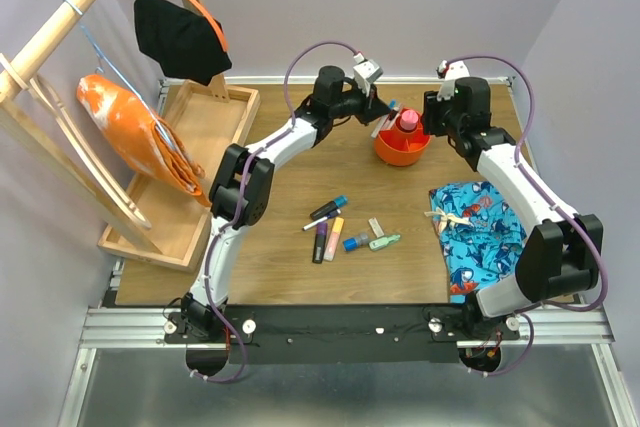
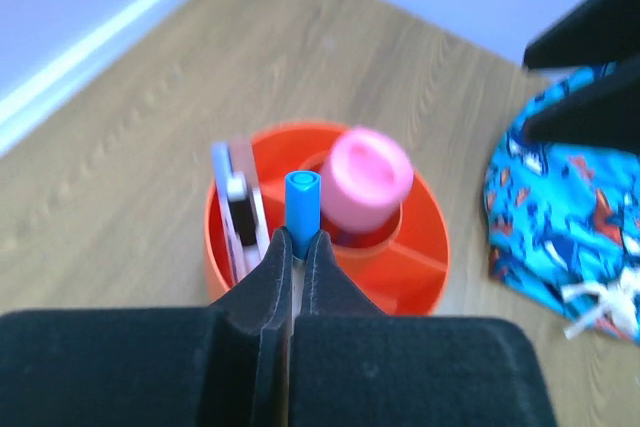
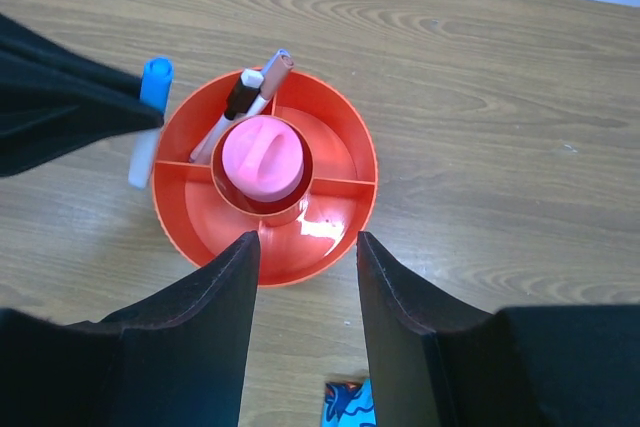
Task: Sort the stationery into containers
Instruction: Place the pen in the storage box.
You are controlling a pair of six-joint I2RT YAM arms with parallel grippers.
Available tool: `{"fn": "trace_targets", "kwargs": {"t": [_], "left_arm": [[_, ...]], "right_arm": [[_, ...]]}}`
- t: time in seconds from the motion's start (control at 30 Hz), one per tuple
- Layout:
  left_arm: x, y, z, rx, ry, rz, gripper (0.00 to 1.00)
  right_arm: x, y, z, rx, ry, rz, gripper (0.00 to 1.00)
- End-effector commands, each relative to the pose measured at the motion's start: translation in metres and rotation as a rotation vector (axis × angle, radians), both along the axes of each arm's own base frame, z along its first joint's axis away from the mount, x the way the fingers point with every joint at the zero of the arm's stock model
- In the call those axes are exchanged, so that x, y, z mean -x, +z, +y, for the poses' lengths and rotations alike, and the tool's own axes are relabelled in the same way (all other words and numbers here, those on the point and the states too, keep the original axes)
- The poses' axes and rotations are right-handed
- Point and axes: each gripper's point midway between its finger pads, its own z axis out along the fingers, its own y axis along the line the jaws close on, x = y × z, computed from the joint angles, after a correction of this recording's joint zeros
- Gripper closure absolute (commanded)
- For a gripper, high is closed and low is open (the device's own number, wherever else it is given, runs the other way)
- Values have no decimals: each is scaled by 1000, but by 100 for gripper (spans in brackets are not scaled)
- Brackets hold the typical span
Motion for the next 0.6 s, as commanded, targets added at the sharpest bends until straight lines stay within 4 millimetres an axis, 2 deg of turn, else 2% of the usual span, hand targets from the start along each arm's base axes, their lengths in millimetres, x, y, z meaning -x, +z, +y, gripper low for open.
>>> {"fn": "trace_targets", "kwargs": {"t": [0.0, 0.2, 0.3, 0.43, 0.57], "left_arm": [[-9, 82, -20, 163, 23, -225, 100], [-7, 83, -21, 178, 16, -183, 100], [-13, 84, -20, 183, 40, -203, 100], [-24, 68, -20, 156, 63, -211, 100], [-33, 43, -20, 124, 82, -182, 100]], "right_arm": [[2, 10, -10, 28, -33, -10, 49], [0, 8, -11, 32, -39, -6, 49], [-3, 6, -11, 30, -39, -3, 49], [-6, 4, -9, 28, -38, 2, 49], [-8, 3, -9, 28, -38, 5, 49]]}}
